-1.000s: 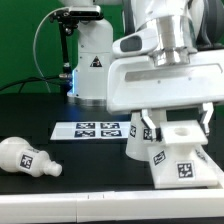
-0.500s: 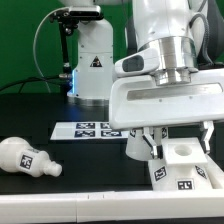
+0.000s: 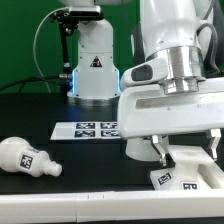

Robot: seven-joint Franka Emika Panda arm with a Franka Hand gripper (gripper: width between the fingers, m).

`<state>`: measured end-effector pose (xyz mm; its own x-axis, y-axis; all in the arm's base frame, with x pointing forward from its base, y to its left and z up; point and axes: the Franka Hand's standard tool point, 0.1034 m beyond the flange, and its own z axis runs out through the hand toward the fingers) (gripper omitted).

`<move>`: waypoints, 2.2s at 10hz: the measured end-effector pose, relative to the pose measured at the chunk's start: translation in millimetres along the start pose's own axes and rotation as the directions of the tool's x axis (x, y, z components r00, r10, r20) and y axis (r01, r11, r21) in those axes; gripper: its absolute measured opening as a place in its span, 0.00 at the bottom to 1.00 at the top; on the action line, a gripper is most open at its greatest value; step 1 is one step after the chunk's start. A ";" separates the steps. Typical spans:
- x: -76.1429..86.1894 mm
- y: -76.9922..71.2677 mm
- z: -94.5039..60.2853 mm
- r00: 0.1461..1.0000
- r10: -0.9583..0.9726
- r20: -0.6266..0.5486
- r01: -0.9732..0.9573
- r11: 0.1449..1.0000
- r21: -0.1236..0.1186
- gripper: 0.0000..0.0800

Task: Assemble lamp

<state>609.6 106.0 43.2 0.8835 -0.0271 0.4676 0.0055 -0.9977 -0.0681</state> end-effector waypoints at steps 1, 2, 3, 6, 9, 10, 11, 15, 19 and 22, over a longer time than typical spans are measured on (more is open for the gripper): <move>-0.5 -1.9 0.2 1.000 -0.004 0.002 0.004 1.000 0.002 0.64; -0.4 -1.0 0.2 1.000 -0.004 0.002 0.004 1.000 0.001 0.64; -0.4 -1.1 0.2 1.000 -0.004 0.002 0.004 1.000 0.001 0.64; -0.5 -1.1 0.3 1.000 -0.004 0.002 0.004 1.000 0.001 0.87; -0.5 -1.1 0.3 1.000 -0.004 0.002 0.004 1.000 0.001 0.87; -0.5 -1.1 0.3 1.000 -0.004 0.003 0.004 1.000 0.001 0.87; -0.4 -0.2 0.1 1.000 -0.007 0.003 0.007 1.000 0.000 0.87; -0.1 17.1 -1.1 0.999 -0.030 0.022 0.030 0.999 -0.020 0.87; -10.2 20.3 5.9 0.999 -0.021 0.036 0.022 0.999 -0.023 0.87; -4.4 -4.7 6.7 0.999 -0.030 0.038 0.030 1.000 -0.001 0.87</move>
Offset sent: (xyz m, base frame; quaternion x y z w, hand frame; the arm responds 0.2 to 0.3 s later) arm 0.0000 0.0000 0.0000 0.0000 0.0000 0.0000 1.0000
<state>608.8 111.2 35.6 0.9003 0.0057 0.4352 0.0319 -0.9981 -0.0530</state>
